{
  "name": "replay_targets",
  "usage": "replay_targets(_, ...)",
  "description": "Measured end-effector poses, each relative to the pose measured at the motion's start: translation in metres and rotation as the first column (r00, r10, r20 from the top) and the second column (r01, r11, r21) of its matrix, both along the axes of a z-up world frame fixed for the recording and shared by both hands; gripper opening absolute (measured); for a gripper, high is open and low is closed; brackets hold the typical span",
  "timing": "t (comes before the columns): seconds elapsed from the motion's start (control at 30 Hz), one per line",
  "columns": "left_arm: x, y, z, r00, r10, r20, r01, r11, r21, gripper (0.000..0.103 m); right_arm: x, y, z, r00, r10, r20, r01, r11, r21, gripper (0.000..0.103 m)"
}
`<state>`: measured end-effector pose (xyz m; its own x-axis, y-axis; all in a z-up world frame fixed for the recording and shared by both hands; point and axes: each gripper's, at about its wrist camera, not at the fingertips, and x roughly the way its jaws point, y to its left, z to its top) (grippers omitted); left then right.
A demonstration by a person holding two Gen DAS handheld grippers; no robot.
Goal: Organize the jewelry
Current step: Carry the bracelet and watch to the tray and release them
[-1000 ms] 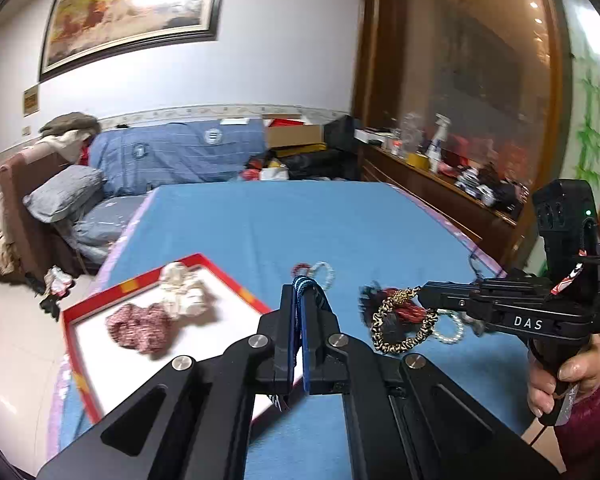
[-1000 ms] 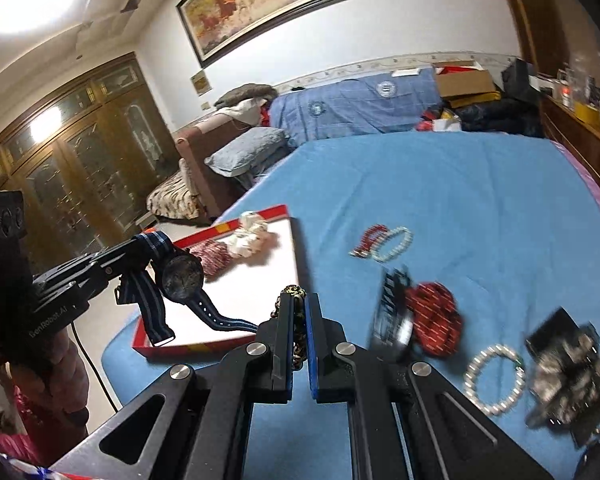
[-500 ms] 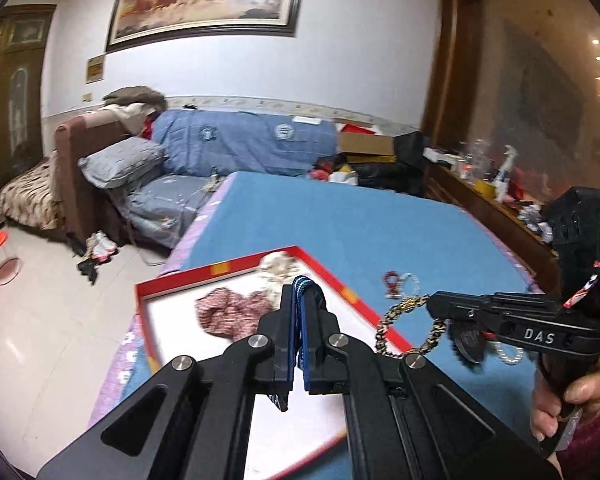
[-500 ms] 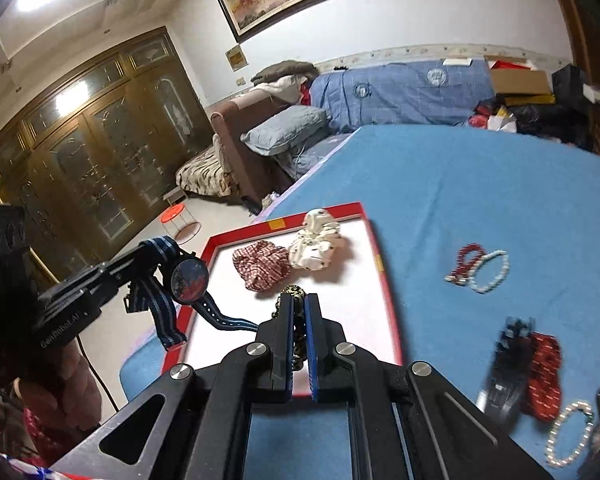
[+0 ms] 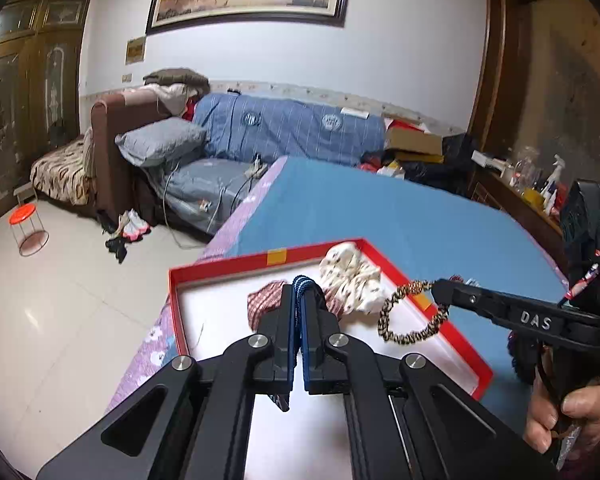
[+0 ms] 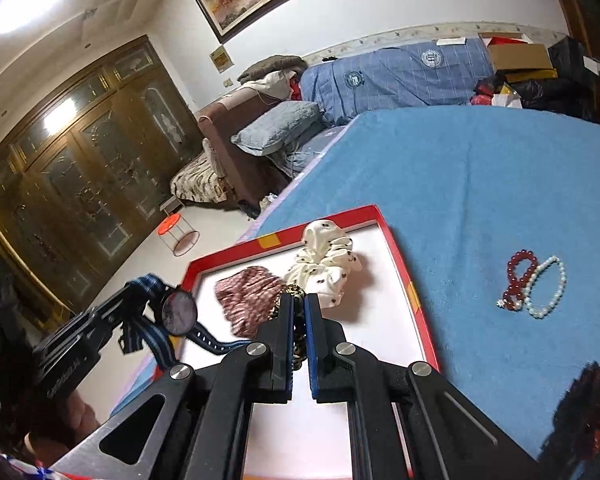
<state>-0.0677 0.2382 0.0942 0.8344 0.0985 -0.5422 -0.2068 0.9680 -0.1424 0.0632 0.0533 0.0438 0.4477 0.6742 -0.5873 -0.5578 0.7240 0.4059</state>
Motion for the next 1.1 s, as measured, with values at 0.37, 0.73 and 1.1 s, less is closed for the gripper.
replay_targets(0.37,0.014,0.011,-0.028,0.997,0.009,-0.078,-0.013,0.999,-0.045,0.002,0.03,0.005,-0.041,0.996,-0.046,-0.077,0.039,0.996,-0.084,0.006)
replay_targets(0.73,0.019,0.011,-0.044,0.993,-0.003,-0.116,-0.005,0.998,-0.07,0.002,0.036,0.0,-0.055,0.992,-0.058,-0.111,0.046,0.993,-0.111,0.007)
replay_targets(1.1,0.01,0.008,-0.039,0.996,0.006,-0.088,-0.013,0.997,-0.08,0.015,0.029,-0.015,-0.046,0.992,-0.074,-0.1,0.068,0.996,-0.059,0.02)
